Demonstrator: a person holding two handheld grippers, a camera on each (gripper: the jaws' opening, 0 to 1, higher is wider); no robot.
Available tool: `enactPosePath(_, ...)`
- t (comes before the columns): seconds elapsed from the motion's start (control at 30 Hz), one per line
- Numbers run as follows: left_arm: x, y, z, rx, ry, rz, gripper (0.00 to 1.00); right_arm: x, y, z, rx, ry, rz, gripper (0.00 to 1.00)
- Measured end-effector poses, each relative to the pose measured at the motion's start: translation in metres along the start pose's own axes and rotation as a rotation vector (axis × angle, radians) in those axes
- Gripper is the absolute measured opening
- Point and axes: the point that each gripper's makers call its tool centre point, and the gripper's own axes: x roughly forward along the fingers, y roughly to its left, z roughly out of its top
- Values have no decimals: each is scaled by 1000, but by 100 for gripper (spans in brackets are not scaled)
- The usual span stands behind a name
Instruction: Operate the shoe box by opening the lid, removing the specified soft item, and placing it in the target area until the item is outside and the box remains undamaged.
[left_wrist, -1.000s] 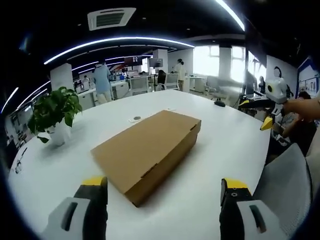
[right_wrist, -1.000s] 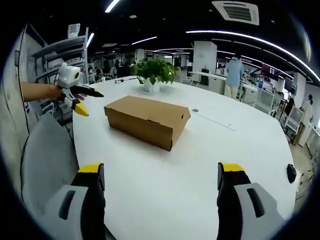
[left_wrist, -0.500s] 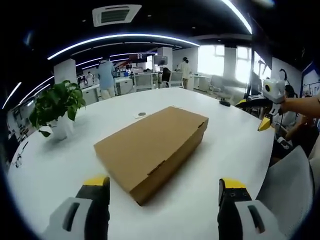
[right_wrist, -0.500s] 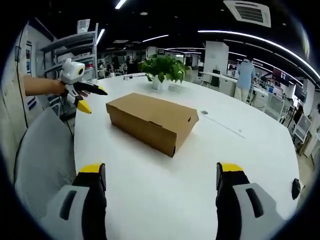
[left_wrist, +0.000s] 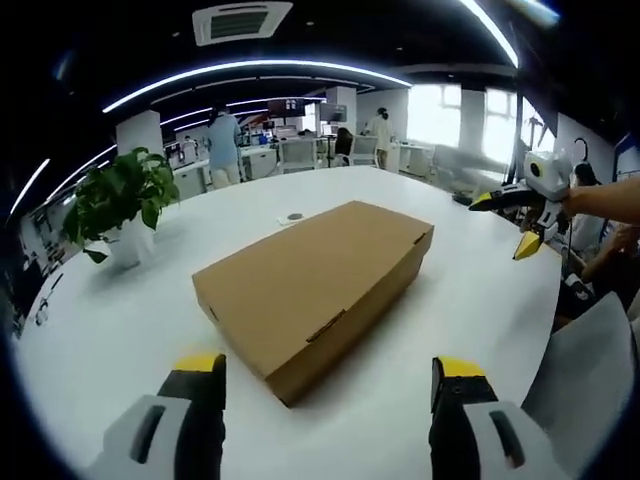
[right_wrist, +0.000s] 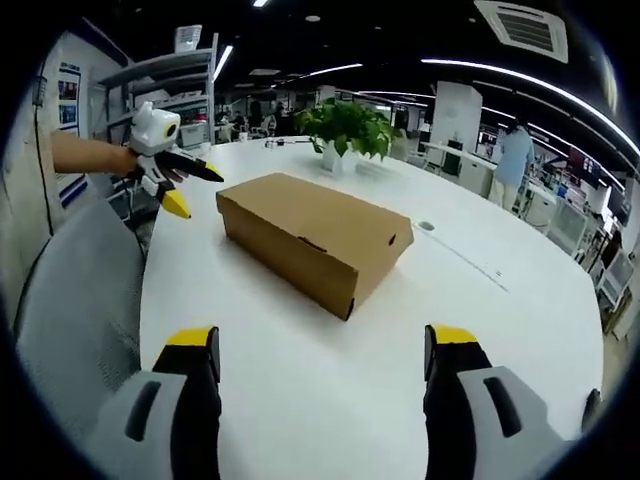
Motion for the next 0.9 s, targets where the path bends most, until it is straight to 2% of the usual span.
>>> enactPosePath(0.3,5,7,-4,-6,5,25,79,16,-8,2,-20,10,31,73)
enactPosePath(0.9,17,21,6,-33,-22,70,67,48,-19,16,-72,11,90,62)
